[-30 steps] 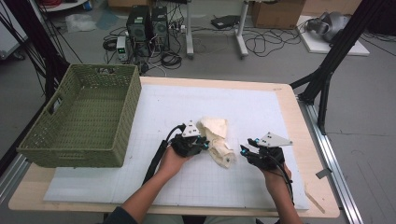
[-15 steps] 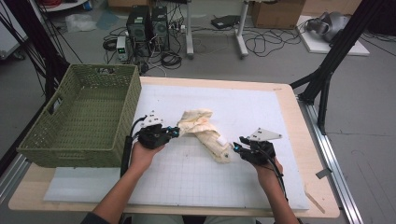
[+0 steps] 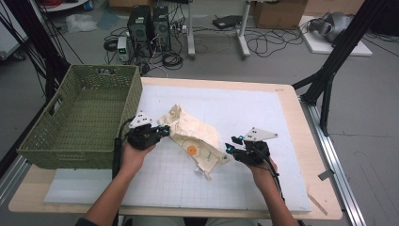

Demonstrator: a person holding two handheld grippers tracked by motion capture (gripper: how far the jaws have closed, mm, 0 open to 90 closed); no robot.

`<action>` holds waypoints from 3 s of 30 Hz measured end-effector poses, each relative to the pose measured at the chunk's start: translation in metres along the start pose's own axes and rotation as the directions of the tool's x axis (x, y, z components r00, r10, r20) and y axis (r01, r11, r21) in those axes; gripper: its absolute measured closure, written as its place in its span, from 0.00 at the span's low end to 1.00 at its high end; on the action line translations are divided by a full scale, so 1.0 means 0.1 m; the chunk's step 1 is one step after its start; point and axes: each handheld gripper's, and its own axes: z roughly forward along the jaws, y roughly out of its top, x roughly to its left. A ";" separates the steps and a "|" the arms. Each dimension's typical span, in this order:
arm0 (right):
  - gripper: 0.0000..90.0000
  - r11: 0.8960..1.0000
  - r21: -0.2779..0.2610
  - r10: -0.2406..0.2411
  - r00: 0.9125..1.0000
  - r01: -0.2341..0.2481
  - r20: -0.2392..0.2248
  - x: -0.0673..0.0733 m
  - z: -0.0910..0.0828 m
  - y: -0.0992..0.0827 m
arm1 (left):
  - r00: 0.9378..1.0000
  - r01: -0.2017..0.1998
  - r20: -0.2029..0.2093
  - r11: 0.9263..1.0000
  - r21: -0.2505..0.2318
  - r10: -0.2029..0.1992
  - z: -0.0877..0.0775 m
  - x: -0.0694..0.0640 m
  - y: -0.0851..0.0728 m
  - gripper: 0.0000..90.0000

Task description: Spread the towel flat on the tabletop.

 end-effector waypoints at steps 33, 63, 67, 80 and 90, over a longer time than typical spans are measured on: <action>0.97 0.964 0.199 0.084 0.916 -0.174 0.392 -0.75 0.32 0.06 | 0.995 0.060 -0.085 0.996 0.069 -0.054 0.23 0.09 -0.08 0.47; 0.42 0.993 0.099 0.051 0.997 -0.057 0.062 0.04 0.22 -0.17 | 0.987 -0.042 -0.144 0.972 0.230 0.076 0.58 0.12 -0.16 0.70; 0.42 0.989 0.126 0.067 0.997 -0.071 0.038 0.05 0.27 -0.21 | 0.990 -0.049 -0.114 0.964 0.262 0.081 0.52 0.11 -0.14 1.00; 0.95 0.983 0.176 0.060 0.995 -0.044 -0.084 -0.01 0.24 -0.26 | 0.996 -0.030 -0.073 0.958 0.284 0.052 0.05 0.05 -0.26 0.99; 0.86 0.971 0.237 0.010 0.999 0.002 -0.049 -0.15 -0.12 -0.30 | 0.994 -0.105 0.027 0.986 0.131 0.103 0.02 -0.14 -0.11 0.67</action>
